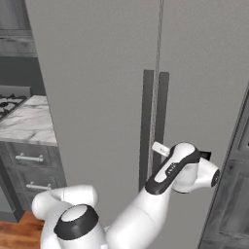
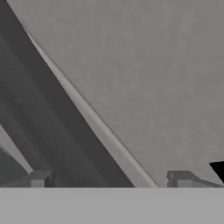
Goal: Open the freezer door, pick up the ice cube tray from the freezer, and place it on the dining counter.
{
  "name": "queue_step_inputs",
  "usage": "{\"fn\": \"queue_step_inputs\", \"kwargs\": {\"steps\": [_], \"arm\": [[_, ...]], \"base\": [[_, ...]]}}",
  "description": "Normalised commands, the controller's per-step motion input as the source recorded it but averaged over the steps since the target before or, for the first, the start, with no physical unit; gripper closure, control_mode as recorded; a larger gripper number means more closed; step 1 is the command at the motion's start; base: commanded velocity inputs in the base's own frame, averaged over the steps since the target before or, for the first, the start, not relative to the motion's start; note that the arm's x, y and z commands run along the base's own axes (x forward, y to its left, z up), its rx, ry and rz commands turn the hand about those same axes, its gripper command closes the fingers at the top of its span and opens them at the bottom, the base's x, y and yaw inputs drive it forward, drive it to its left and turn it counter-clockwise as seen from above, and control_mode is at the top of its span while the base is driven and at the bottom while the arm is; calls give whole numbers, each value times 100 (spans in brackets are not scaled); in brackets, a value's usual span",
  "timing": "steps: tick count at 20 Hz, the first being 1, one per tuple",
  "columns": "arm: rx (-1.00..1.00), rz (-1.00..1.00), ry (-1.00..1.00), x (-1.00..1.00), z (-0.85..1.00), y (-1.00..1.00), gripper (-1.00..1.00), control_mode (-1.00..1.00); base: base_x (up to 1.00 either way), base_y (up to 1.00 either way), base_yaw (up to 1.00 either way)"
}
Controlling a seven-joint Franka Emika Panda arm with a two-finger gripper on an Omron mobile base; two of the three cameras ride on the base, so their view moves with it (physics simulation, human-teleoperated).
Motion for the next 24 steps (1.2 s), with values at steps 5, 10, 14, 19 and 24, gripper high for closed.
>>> {"fn": "queue_step_inputs", "kwargs": {"steps": [5, 10, 14, 19, 24], "arm": [[-3, 0, 0, 25, -18, 27, 100, -100], [-3, 0, 0, -3, -12, 44, 100, -100], [0, 0, 0, -45, 0, 9, 100, -100], [-3, 0, -3, -77, 0, -32, 100, -100], [-5, -6, -1, -77, 0, -68, 100, -100]], "base": [[0, 0, 0], [0, 0, 0], [0, 0, 0], [0, 0, 0], [0, 0, 0]]}}
